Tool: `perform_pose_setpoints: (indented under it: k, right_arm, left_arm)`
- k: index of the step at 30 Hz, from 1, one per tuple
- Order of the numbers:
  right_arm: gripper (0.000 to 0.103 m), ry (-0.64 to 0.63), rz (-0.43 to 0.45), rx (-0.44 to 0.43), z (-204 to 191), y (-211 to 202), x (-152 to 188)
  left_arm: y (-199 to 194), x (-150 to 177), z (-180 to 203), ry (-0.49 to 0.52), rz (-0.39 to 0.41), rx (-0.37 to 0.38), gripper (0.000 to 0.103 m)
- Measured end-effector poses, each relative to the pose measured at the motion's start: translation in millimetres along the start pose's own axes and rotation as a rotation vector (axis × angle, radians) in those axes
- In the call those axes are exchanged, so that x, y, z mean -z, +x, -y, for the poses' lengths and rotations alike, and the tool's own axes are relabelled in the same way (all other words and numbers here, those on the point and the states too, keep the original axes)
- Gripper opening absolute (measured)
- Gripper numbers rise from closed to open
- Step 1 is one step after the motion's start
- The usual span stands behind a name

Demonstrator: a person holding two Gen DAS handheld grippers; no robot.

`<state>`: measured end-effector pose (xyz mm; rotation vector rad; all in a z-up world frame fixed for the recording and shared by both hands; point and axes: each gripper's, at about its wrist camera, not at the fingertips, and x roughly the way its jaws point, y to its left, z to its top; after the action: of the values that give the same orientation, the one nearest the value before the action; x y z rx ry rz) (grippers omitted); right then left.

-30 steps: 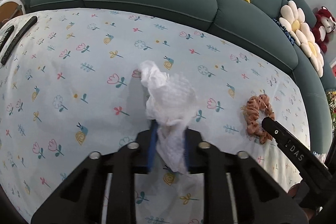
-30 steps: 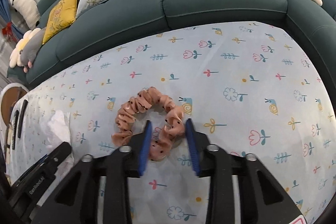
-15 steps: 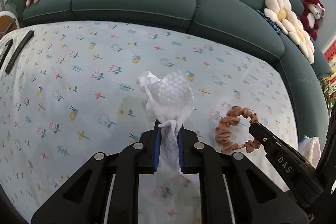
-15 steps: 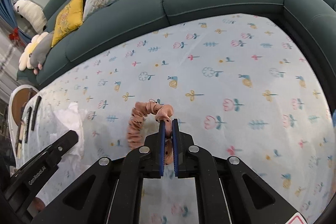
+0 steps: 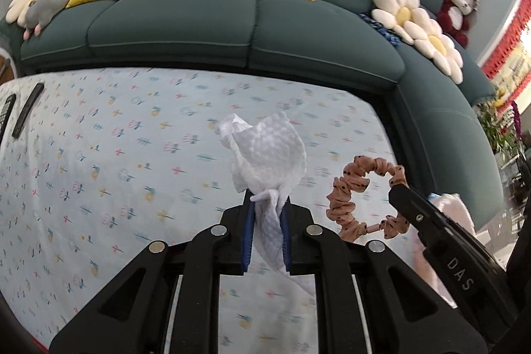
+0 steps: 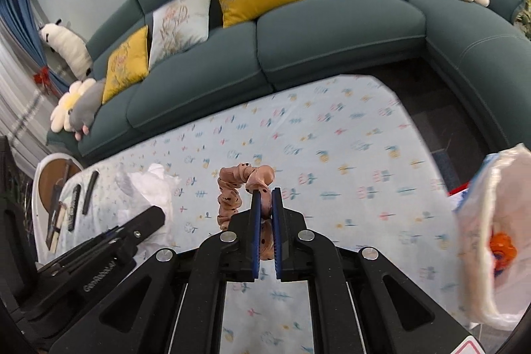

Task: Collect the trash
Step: 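Carry the tissue and scrunchie with both grippers over the bin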

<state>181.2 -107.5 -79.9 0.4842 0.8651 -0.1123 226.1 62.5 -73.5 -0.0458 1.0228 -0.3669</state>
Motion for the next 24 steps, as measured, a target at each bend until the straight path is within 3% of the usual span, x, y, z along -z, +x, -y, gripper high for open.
perform_pose_setpoints:
  k: [24]
  right_arm:
    - [0.006,0.159,0.194,0.069,152.5,-175.6,-8.5]
  left_arm:
    - [-70.6,39.3,209.6,0.269,0.024,0.15,0.014]
